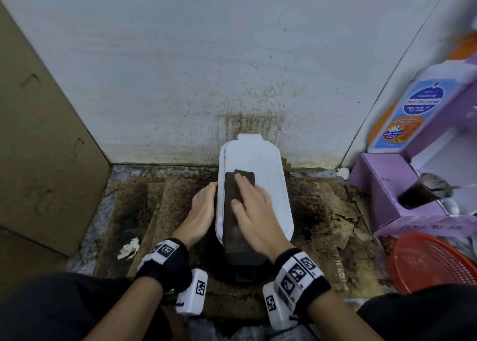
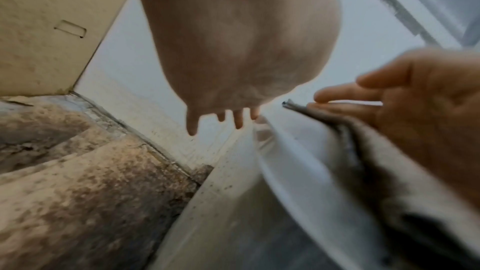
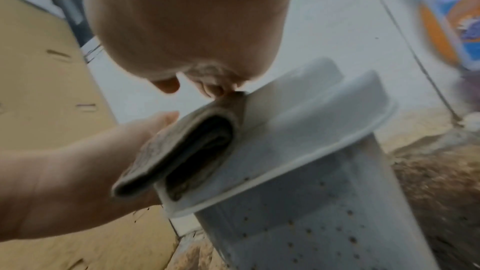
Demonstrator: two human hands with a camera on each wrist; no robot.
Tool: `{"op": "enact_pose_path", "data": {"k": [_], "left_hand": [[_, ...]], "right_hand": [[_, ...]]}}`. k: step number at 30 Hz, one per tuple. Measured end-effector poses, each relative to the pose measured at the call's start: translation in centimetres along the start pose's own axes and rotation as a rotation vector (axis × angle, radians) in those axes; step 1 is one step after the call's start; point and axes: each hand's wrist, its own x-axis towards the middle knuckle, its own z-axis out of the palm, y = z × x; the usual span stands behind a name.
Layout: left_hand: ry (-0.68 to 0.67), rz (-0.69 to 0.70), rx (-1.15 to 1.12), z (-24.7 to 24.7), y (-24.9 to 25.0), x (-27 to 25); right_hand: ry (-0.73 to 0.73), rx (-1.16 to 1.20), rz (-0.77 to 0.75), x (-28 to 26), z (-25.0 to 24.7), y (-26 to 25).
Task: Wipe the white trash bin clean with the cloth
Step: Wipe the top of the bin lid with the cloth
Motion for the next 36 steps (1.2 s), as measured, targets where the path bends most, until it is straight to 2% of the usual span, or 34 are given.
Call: {"op": "enact_pose_path", "data": {"k": [3, 5, 8, 11, 13, 16, 21, 24, 32, 36], "left_hand": [[0.205, 0.112, 0.369, 0.8, 2.1, -1.0], [0.313, 0.25, 0.457, 2.1, 3.2, -1.8], [0.217, 0.403, 0.721, 5.3, 3.2, -2.9], [0.143, 0.384, 0.935, 7.6, 2.4, -3.6], [0.146, 0.35, 1.015, 7.9, 2.1, -3.4], [0.133, 0.328, 1.043, 7.6, 1.9, -3.0], [0.021, 0.275, 1.004, 6.7, 2.5, -3.4], [0.02, 0.257, 0.965, 6.2, 2.2, -3.7], [0.02, 0.19, 0.645, 5.3, 1.3, -5.5], [-0.023, 0.229, 0.62, 4.7, 1.5, -5.3]], "right_hand": [[0.396, 0.037, 0.094, -0.8, -1.4, 1.7], [0.488, 0.004, 0.161, -1.1, -1.8, 3.2], [0.441, -0.07, 0.198, -1.2, -1.6, 5.1], [0.348, 0.047, 0.253, -1.5, -0.6, 6.1], [0.355, 0.107, 0.28, -1.5, -0.2, 6.4], [0.34, 0.106, 0.286, -1.4, -0.1, 6.6], [0.312, 0.058, 0.307, -1.1, -0.2, 7.1], [0.302, 0.103, 0.329, -1.1, -0.3, 6.9], [0.305, 0.164, 0.327, -1.3, -0.5, 6.7], [0.295, 0.143, 0.315, -1.1, -0.3, 7.1]]}}
